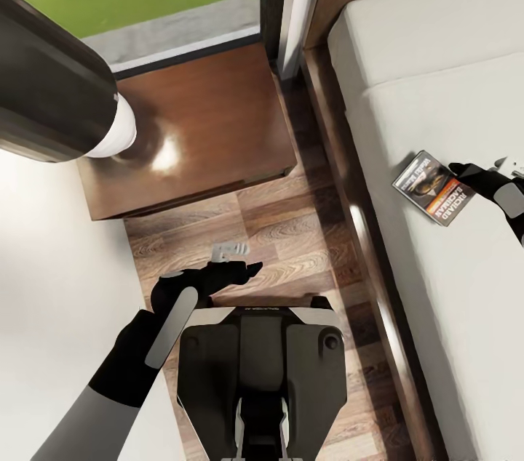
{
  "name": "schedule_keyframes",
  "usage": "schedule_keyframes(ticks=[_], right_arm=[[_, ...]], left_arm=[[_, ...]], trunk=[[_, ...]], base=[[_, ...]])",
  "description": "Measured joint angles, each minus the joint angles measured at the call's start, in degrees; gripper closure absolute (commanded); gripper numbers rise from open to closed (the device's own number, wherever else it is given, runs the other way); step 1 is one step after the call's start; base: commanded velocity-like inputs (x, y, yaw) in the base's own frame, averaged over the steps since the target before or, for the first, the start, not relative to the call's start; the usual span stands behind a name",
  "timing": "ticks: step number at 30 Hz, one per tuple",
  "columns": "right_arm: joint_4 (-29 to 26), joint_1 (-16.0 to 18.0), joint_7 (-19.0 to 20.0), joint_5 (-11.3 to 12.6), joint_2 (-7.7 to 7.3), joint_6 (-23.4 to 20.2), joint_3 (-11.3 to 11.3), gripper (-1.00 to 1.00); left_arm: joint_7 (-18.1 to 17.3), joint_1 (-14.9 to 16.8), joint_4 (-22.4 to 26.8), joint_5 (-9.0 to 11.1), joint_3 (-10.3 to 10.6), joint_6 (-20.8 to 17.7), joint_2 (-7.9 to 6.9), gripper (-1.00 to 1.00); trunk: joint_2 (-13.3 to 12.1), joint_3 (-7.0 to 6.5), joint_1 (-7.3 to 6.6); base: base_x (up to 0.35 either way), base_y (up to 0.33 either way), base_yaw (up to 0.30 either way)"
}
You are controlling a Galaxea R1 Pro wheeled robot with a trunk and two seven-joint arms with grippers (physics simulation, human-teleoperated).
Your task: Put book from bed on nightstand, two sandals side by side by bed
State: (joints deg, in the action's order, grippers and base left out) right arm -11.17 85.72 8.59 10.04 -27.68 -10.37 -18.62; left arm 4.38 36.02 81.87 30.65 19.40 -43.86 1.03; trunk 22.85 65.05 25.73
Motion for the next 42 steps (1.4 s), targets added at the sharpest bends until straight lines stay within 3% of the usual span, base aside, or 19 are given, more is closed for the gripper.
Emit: schedule_keyframes(ticks=[18, 23, 42], right_arm=[[0.12, 0.00, 0.00, 0.08, 0.00, 0.17, 0.02, -1.00], [1.84, 0.00, 0.45, 0.53, 0.02, 3.44, -0.20, -1.00], [2.28, -0.05, -1.75, -0.62, 0.02, 9.33, 0.35, -1.00]], left_arm=[[0.00, 0.00, 0.00, -0.02, 0.00, 0.00, -0.06, -1.00], [-0.01, 0.03, 0.08, -0.02, 0.00, 0.04, -0.07, -1.00], [-0.01, 0.02, 0.15, 0.01, 0.01, 0.03, -0.07, -1.00]], trunk=[[0.01, 0.00, -0.01], [0.03, 0.00, -0.03], [-0.02, 0.00, 0.01]], base=[[-0.003, 0.000, 0.000], [0.000, 0.000, 0.000], [0.000, 0.000, 0.000]])
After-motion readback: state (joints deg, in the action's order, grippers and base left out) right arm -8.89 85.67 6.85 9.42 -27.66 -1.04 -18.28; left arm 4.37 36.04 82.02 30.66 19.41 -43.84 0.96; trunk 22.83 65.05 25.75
